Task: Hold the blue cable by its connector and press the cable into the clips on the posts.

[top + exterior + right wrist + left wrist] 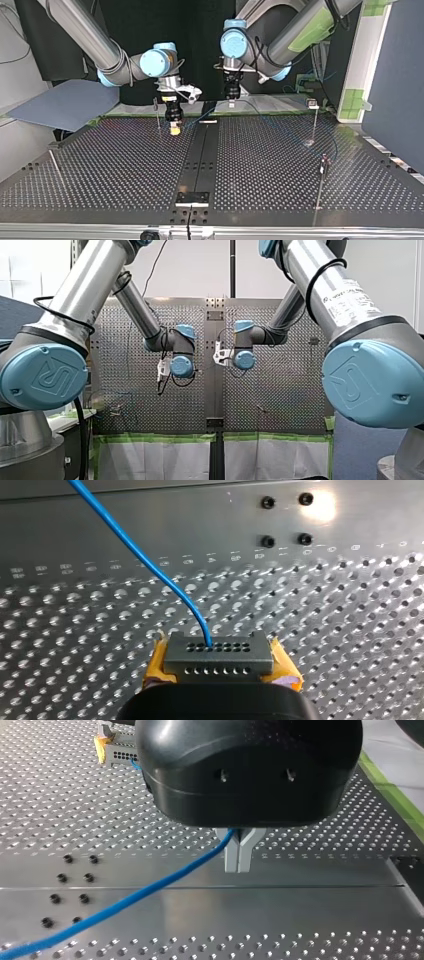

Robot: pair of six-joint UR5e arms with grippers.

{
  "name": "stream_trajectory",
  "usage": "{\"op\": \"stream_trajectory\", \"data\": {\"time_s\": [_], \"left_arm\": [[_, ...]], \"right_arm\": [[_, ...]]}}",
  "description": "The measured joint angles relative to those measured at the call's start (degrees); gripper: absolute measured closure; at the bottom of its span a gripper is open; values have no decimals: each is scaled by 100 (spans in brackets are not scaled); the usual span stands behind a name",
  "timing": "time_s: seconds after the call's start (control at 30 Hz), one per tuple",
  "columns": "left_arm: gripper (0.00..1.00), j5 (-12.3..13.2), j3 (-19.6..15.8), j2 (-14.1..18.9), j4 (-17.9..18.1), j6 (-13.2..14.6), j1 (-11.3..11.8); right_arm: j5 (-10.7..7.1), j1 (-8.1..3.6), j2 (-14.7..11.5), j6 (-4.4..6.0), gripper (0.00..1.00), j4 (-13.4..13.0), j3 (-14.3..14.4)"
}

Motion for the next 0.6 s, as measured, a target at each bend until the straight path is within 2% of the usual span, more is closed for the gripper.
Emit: {"op": "stream_trajectory", "data": {"time_s": [0.27, 0.4, 0.6], "left_arm": [[100, -21, -2, -341, 347, 36, -59], [100, -119, -2, -514, 539, 68, -98], [100, -264, -4, -596, 855, 105, -109]], "right_arm": [[18, 15, 259, -36, 100, -366, 367], [49, -1, 443, -2, 100, -554, 554], [218, -57, 599, 75, 100, -860, 860]]}}
